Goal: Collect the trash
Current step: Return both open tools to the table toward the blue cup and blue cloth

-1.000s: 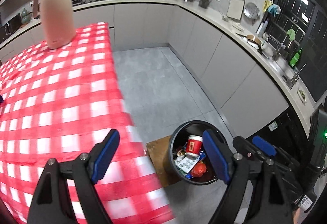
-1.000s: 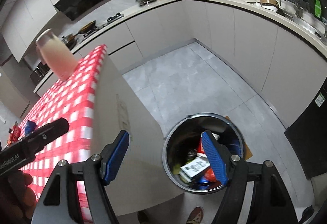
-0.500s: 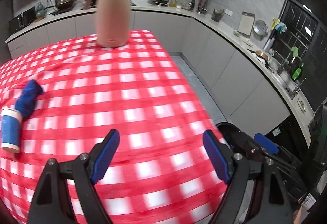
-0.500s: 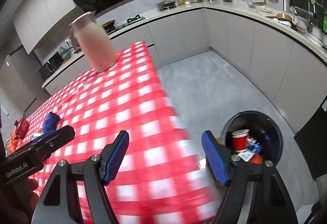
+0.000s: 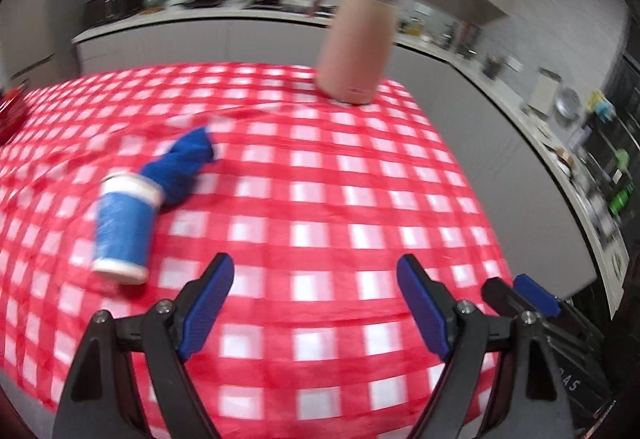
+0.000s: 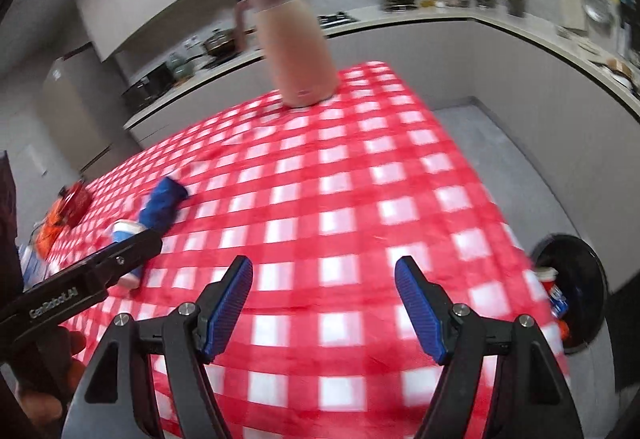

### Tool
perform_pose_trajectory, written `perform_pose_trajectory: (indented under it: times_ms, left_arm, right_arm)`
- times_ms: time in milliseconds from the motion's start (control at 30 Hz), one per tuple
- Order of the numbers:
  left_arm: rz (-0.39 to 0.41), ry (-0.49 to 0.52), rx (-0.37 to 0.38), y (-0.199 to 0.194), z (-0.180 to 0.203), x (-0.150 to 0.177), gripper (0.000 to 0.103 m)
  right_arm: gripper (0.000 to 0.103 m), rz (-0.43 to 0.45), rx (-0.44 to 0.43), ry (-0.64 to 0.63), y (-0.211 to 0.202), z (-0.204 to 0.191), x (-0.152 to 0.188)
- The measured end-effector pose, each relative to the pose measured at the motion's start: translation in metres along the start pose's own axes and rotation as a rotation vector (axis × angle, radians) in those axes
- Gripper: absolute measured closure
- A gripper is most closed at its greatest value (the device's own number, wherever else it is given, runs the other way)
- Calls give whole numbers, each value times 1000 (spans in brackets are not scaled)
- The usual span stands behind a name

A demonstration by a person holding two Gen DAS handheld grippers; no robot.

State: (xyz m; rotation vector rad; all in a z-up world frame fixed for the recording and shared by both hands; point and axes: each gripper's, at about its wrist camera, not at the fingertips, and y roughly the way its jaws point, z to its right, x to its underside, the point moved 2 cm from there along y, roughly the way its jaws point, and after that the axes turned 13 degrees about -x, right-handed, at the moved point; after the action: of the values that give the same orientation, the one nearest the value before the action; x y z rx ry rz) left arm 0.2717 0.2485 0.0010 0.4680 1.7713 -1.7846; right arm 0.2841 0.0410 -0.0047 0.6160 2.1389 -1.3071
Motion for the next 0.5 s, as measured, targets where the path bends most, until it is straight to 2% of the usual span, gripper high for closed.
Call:
perform_pose_trajectory:
  times_ms: [233, 367, 500]
  left_arm:
    - [-3, -65, -127, 6, -48, 3, 18]
    - [-5, -79, -164, 13, -74, 2, 18]
    - [-15, -90, -164, 26, -98, -5, 18]
  right_arm:
    - [28, -25, -111, -55, 25, -28, -2]
    - [28, -46, -136, -61, 42, -42, -3]
    - [28, -50, -135, -82, 56, -62, -2]
